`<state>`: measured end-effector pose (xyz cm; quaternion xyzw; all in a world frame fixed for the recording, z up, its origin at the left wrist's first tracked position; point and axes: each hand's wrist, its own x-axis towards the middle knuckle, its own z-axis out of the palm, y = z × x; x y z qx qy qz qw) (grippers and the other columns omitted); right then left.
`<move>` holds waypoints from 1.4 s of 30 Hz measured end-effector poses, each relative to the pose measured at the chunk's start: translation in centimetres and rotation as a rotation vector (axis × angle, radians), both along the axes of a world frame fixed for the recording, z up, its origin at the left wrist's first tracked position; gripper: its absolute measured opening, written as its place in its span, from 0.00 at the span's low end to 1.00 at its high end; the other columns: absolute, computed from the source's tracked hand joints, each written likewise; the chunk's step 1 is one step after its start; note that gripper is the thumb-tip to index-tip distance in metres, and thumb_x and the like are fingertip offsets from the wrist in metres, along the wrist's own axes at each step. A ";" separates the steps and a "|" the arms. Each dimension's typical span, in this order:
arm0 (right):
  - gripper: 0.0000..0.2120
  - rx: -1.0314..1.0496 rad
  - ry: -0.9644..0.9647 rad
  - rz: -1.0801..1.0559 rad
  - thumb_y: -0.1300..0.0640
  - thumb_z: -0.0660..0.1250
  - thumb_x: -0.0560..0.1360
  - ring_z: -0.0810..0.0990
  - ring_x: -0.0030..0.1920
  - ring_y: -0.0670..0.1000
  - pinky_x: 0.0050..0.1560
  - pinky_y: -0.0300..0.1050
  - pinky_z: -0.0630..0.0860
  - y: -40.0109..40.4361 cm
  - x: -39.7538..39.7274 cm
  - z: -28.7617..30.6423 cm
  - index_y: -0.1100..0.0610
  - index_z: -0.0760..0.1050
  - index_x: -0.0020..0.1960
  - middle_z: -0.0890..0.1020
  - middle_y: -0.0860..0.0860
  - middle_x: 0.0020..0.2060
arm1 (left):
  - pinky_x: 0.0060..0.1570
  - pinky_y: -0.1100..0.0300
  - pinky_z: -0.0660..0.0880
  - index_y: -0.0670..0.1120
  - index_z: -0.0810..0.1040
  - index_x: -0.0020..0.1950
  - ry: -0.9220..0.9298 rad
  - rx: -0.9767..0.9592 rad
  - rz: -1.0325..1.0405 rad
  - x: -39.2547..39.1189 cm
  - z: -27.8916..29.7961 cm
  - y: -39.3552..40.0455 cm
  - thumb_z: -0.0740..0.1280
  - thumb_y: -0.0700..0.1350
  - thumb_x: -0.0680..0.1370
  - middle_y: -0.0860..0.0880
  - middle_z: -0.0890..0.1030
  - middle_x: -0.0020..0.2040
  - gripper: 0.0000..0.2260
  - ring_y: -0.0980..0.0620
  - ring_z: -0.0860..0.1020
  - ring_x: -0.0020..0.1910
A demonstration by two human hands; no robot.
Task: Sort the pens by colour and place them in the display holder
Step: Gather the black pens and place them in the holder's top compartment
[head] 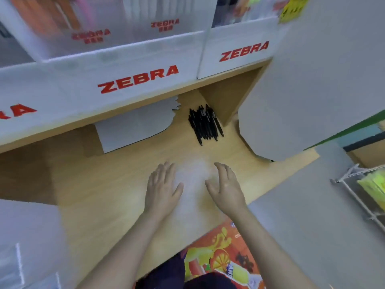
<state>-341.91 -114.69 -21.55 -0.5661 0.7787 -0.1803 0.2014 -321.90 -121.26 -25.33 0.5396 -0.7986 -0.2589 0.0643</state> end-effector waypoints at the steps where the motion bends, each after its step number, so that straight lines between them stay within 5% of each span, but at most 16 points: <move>1: 0.30 -0.015 -0.015 -0.027 0.47 0.63 0.79 0.64 0.72 0.53 0.71 0.49 0.66 -1.4 -1.1 -0.5 0.57 0.59 0.76 0.66 0.54 0.72 | 0.77 0.52 0.42 0.49 0.48 0.82 -0.013 0.015 0.014 -1.2 -0.8 -1.1 0.53 0.57 0.83 0.49 0.49 0.82 0.30 0.48 0.45 0.81; 8: 0.37 -0.143 -0.083 0.018 0.46 0.65 0.78 0.57 0.77 0.52 0.76 0.44 0.54 -10.5 -7.4 -4.2 0.56 0.52 0.79 0.60 0.56 0.76 | 0.77 0.55 0.34 0.49 0.41 0.82 -0.061 -0.020 0.076 -8.0 -5.2 -7.0 0.49 0.62 0.83 0.50 0.44 0.82 0.32 0.51 0.37 0.80; 15: 0.32 -0.158 0.022 0.128 0.45 0.57 0.81 0.51 0.77 0.53 0.77 0.46 0.42 -16.0 -10.2 -8.8 0.52 0.48 0.80 0.55 0.52 0.78 | 0.78 0.49 0.38 0.54 0.38 0.81 -0.065 -0.096 0.059 -12.7 -6.1 -13.0 0.44 0.64 0.83 0.48 0.46 0.82 0.30 0.50 0.40 0.80; 21: 0.27 -0.290 0.003 0.135 0.53 0.59 0.81 0.65 0.72 0.55 0.73 0.51 0.61 -16.5 -10.2 -9.9 0.60 0.58 0.77 0.67 0.54 0.73 | 0.78 0.48 0.41 0.57 0.43 0.81 -0.032 -0.130 0.084 -14.1 -6.7 -15.5 0.44 0.63 0.84 0.50 0.52 0.82 0.28 0.51 0.43 0.80; 25: 0.29 -0.192 -0.240 0.203 0.46 0.54 0.84 0.51 0.79 0.49 0.78 0.52 0.53 -18.9 -10.5 -9.7 0.56 0.49 0.80 0.55 0.53 0.79 | 0.78 0.49 0.40 0.58 0.44 0.81 -0.022 -0.127 0.083 -14.0 -7.1 -15.6 0.42 0.63 0.84 0.51 0.51 0.82 0.27 0.53 0.42 0.80; 29: 0.27 -0.138 -0.025 0.295 0.45 0.48 0.85 0.48 0.79 0.52 0.78 0.52 0.47 -20.8 -11.0 -10.7 0.54 0.51 0.80 0.52 0.54 0.80 | 0.78 0.49 0.39 0.57 0.46 0.81 -0.061 -0.147 0.061 -14.0 -7.3 -15.8 0.41 0.62 0.83 0.50 0.51 0.82 0.27 0.52 0.43 0.80; 42: 0.27 0.025 -0.078 0.523 0.49 0.49 0.85 0.39 0.79 0.47 0.78 0.46 0.40 -10.5 -7.3 -9.7 0.53 0.46 0.81 0.44 0.50 0.80 | 0.76 0.54 0.33 0.56 0.45 0.81 -0.067 -0.057 0.138 -8.9 -6.8 -5.4 0.46 0.59 0.85 0.54 0.44 0.81 0.26 0.57 0.36 0.79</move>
